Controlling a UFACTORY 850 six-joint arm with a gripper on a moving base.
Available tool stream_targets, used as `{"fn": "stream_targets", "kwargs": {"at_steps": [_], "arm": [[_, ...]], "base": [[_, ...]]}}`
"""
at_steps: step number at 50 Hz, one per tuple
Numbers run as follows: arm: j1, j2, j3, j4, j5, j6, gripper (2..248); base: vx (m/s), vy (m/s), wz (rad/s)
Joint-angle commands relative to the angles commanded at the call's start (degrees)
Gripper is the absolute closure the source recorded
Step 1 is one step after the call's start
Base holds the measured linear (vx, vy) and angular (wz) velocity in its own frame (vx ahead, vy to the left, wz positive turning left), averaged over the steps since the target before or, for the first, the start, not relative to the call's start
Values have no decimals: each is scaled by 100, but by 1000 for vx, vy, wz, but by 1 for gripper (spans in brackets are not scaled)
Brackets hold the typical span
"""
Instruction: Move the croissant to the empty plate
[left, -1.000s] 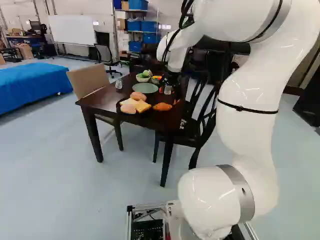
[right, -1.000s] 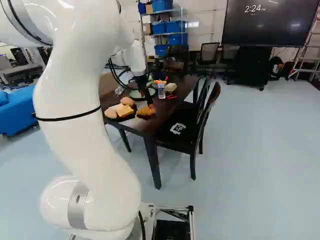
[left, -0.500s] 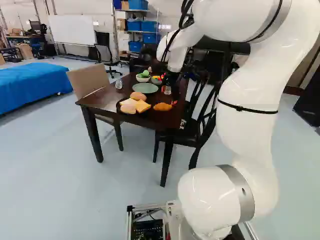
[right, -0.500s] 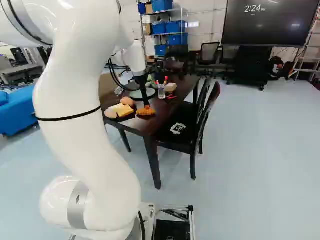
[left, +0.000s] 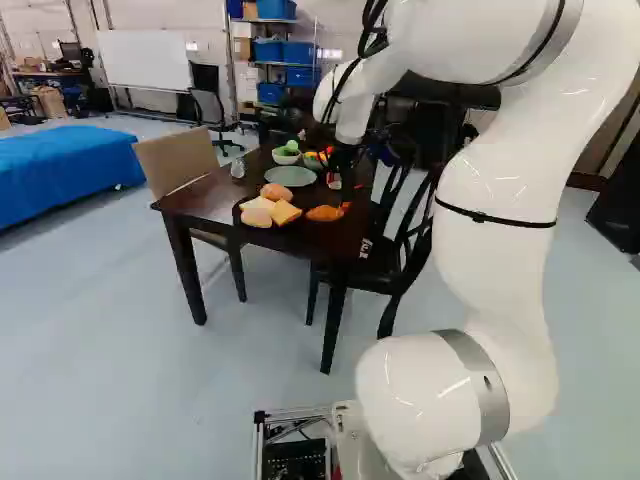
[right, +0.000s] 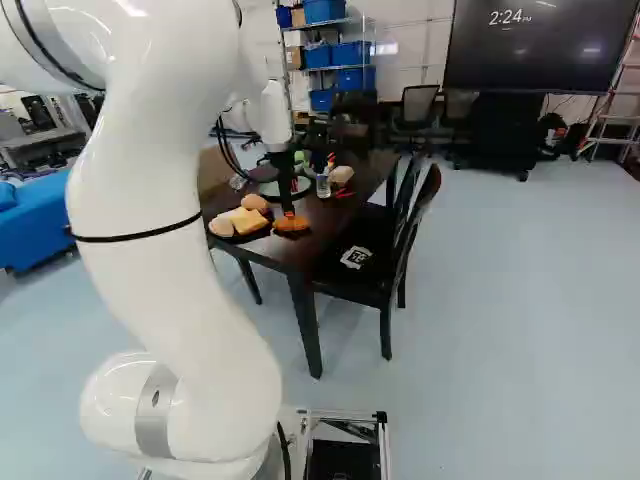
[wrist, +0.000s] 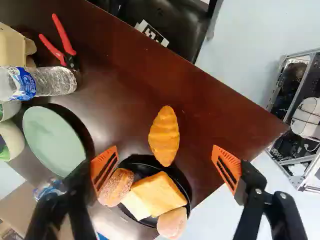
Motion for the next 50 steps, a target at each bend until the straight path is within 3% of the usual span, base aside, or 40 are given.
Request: {"fn": "stream_targets", "kwargs": {"at_steps": [31,50], "arm": [[142,-89,-112,0,0,0,3],[233,-373,-324,0,0,0,3]], "base": [[0,0,0],[0,0,0]]}}
